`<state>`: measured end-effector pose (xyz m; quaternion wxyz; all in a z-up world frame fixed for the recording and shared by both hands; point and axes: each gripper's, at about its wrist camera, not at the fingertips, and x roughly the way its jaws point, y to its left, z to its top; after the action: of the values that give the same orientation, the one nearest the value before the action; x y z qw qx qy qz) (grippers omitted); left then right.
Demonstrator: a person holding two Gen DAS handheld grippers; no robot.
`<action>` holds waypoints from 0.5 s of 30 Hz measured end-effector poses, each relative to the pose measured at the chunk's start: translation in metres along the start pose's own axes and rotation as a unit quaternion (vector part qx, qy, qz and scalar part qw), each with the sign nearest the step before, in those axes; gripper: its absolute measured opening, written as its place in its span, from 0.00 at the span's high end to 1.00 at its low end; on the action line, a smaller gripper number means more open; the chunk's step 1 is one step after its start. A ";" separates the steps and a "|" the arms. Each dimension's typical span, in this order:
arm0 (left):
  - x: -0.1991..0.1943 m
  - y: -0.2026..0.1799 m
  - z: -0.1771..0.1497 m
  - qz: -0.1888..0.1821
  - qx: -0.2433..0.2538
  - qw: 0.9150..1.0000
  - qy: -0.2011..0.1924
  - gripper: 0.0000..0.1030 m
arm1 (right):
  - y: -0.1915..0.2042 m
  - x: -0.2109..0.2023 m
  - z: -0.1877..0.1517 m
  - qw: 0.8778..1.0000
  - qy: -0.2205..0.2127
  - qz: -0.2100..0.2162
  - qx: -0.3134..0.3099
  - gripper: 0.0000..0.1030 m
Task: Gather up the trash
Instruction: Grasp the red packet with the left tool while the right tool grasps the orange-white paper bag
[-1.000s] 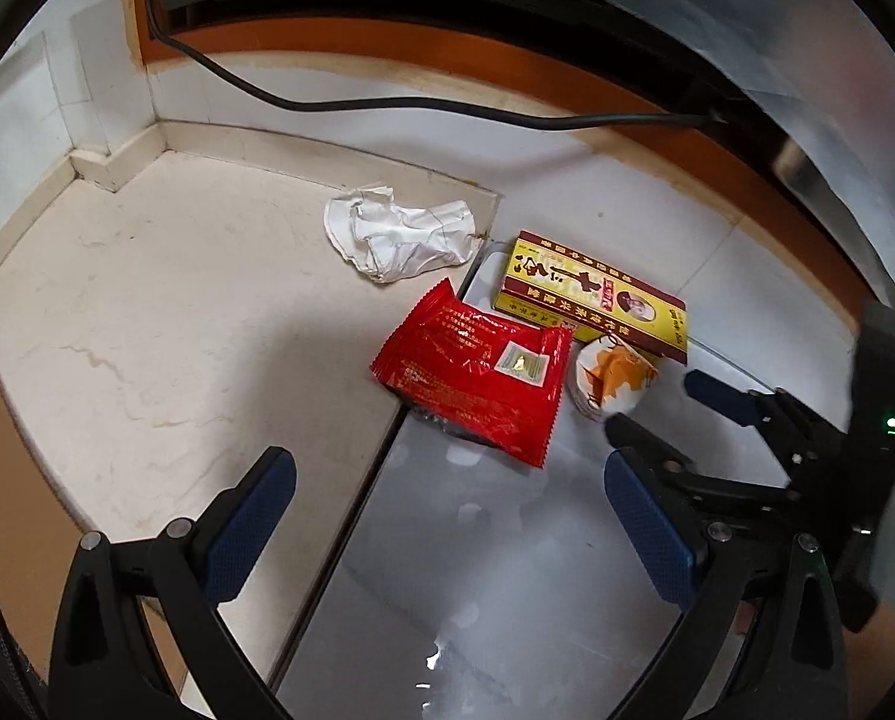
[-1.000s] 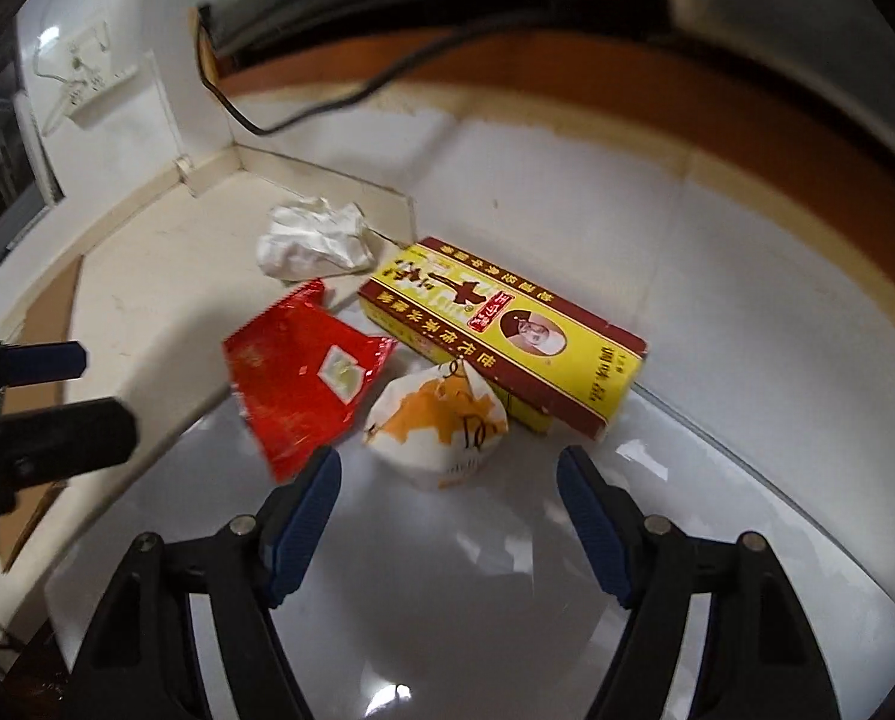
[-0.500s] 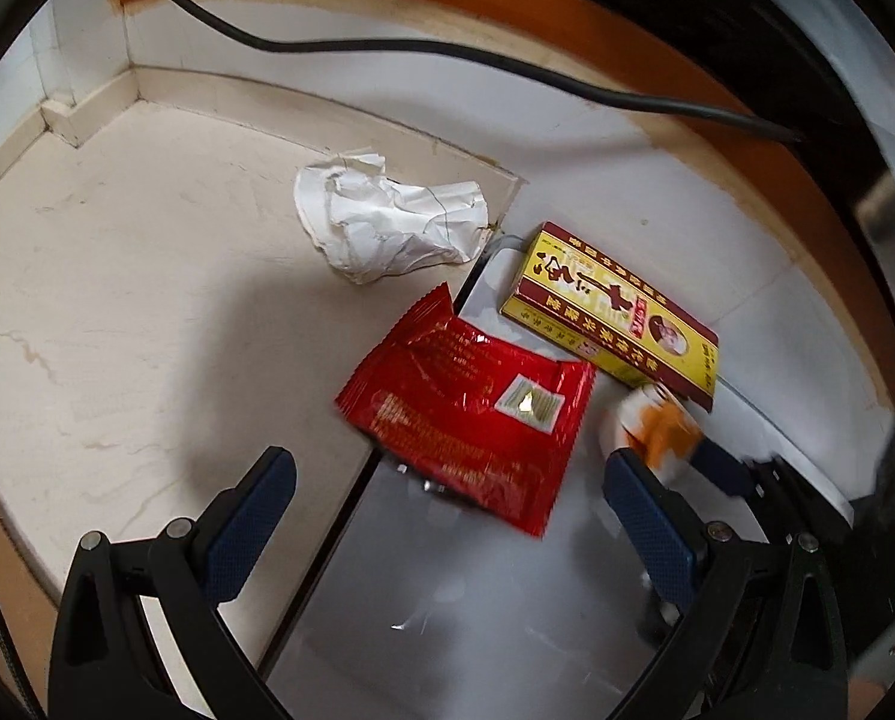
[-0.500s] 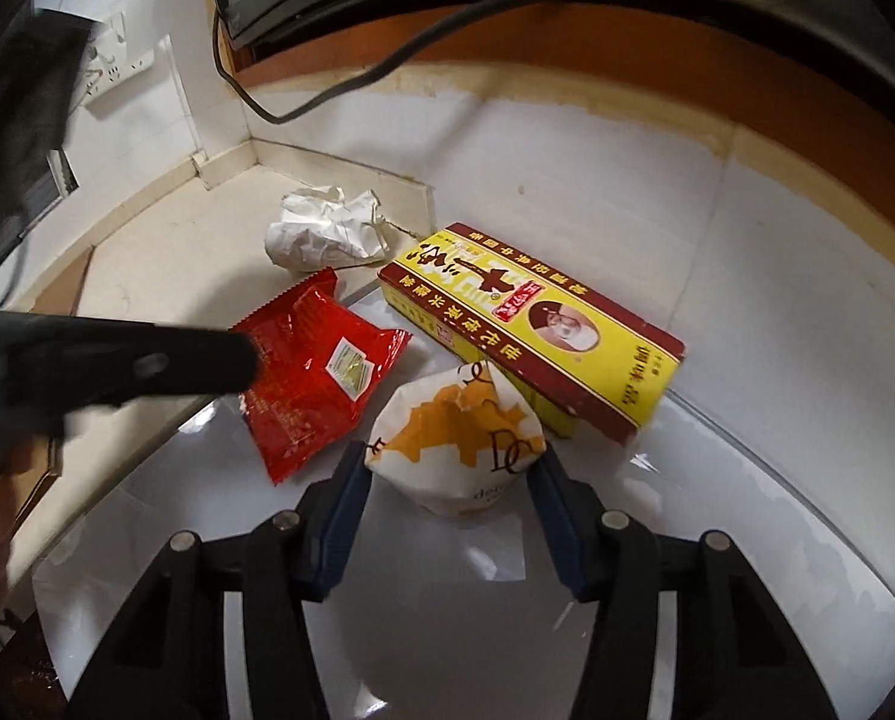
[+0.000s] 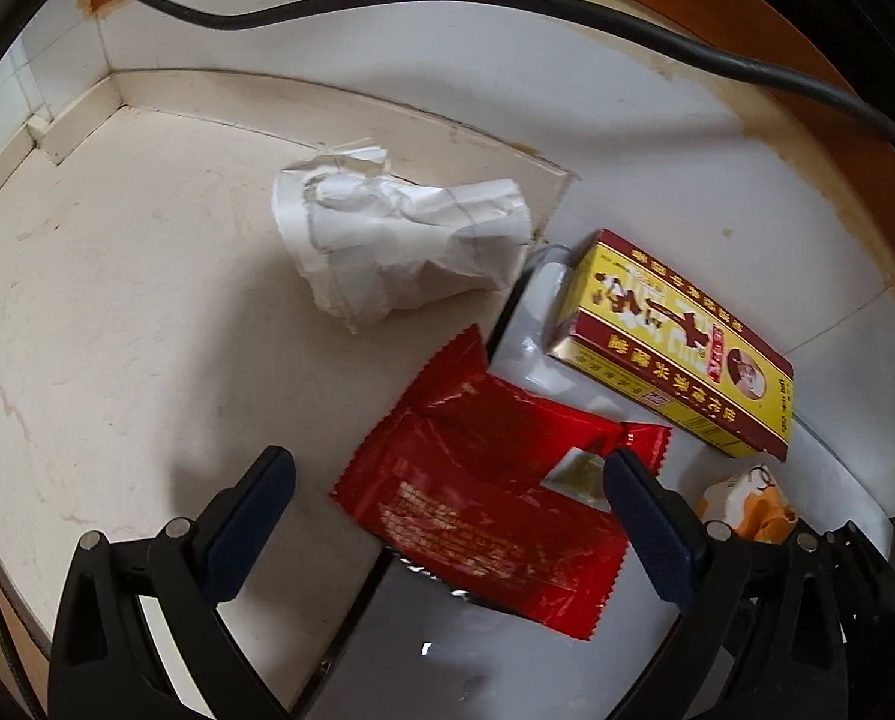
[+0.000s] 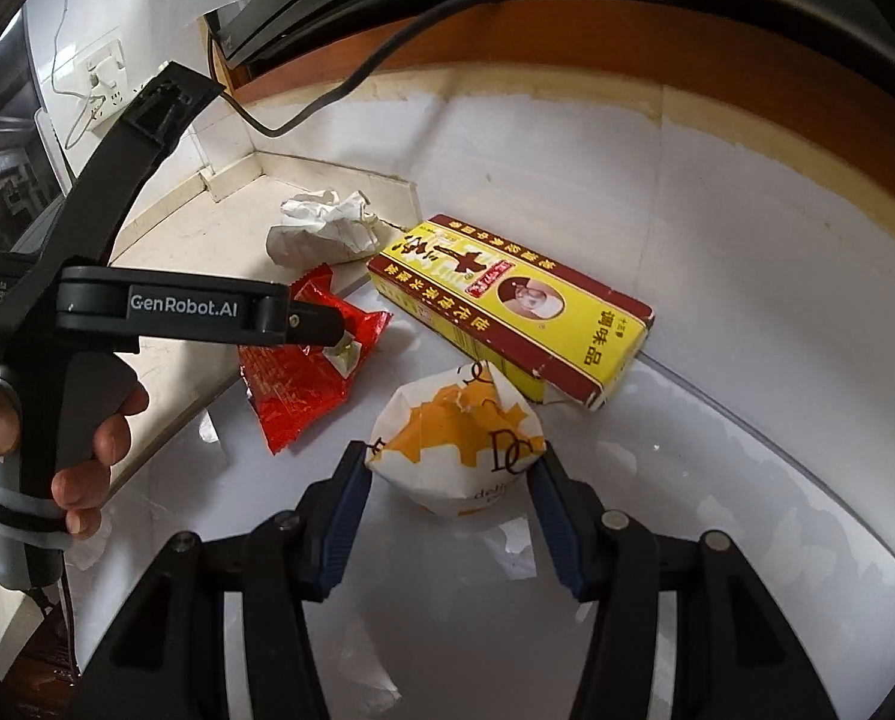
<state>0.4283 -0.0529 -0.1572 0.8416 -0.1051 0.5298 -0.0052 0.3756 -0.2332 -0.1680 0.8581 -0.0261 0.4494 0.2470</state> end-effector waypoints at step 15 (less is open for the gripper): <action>0.007 -0.071 -0.019 0.043 0.114 0.993 0.004 0.08 | -0.008 -0.003 -0.011 0.999 0.008 0.016 0.038 0.48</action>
<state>0.4214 -0.1268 -0.1581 0.8454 0.0148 0.5331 -0.0295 0.3698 -0.2443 -0.1737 0.8508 0.0114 0.4656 0.2434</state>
